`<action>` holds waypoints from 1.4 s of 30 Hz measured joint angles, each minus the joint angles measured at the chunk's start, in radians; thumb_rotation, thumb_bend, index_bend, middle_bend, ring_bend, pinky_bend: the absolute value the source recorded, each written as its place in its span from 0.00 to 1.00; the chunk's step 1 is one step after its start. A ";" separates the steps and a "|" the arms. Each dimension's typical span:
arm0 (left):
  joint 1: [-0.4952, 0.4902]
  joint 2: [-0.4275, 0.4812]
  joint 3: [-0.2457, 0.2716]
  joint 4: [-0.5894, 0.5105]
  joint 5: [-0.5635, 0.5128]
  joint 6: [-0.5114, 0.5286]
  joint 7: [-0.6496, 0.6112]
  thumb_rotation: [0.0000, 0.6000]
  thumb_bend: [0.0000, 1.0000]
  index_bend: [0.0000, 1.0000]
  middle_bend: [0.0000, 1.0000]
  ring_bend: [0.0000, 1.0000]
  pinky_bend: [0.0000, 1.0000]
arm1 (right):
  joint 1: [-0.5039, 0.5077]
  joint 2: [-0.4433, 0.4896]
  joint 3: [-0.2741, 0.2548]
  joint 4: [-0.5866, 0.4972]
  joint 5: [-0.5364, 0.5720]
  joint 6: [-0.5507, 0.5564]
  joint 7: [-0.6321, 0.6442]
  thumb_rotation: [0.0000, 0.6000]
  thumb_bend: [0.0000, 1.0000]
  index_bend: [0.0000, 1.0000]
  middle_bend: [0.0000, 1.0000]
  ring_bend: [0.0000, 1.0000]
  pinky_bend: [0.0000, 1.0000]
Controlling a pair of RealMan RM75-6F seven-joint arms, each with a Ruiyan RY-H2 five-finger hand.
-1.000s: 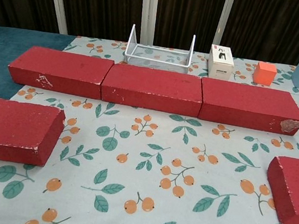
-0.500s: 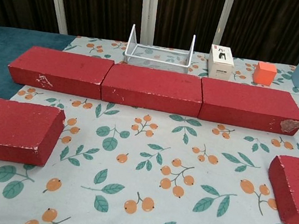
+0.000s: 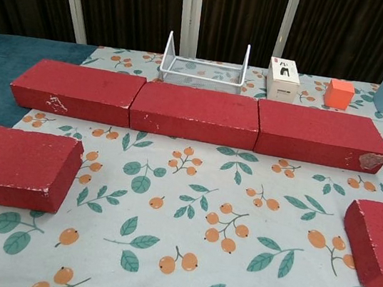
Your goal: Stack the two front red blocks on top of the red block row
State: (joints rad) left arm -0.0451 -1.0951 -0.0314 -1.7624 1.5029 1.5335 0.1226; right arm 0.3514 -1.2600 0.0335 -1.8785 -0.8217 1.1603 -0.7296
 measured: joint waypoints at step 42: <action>-0.011 -0.015 -0.020 0.005 -0.054 -0.026 0.028 1.00 0.00 0.10 0.00 0.00 0.06 | 0.421 0.306 0.265 -0.311 0.529 -0.061 -0.170 1.00 0.05 0.25 0.35 0.12 0.00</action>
State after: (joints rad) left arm -0.0557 -1.1099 -0.0513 -1.7571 1.4488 1.5077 0.1508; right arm 0.7721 -0.9543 0.2981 -2.1898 -0.2930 1.0993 -0.8995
